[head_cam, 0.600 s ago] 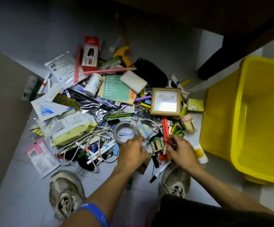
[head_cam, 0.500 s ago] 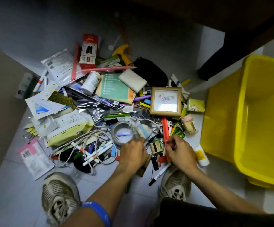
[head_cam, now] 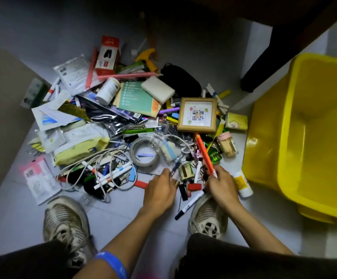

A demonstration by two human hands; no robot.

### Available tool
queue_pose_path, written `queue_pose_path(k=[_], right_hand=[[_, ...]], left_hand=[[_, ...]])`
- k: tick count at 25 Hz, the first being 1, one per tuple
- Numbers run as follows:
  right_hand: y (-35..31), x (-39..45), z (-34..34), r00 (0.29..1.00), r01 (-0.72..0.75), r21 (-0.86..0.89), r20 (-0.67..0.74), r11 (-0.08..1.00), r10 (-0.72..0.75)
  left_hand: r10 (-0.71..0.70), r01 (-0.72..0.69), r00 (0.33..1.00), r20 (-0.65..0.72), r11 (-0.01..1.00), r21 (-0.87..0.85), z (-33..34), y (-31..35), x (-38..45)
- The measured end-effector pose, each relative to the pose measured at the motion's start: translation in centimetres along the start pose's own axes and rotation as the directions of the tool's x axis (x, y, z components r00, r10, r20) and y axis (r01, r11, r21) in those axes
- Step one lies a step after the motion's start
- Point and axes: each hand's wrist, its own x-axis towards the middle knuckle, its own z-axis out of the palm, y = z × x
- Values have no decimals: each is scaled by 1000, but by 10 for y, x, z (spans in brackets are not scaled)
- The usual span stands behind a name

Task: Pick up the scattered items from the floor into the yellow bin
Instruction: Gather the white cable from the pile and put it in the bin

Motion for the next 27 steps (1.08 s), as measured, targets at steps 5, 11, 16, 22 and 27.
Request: queue_pose_path(k=[5, 11, 16, 22, 27], right_hand=[[14, -23, -13, 996, -85, -9, 1, 996, 85], [20, -39, -13, 1000, -25, 128, -13, 991, 27], [2, -42, -10, 999, -31, 345, 20, 938, 25], [-28, -51, -49, 996, 76, 630, -15, 773, -86], [-39, -68, -106, 946, 254, 692, -322, 676, -25]], left_hand=[[50, -74, 978, 205, 991, 111, 35, 15, -30], [85, -137, 969, 233, 966, 219, 49, 10, -20], [64, -145, 959, 276, 948, 285, 49, 19, -22], [108, -127, 963, 246, 990, 61, -13, 29, -22], [248, -204, 968, 35, 862, -463, -77, 121, -20]])
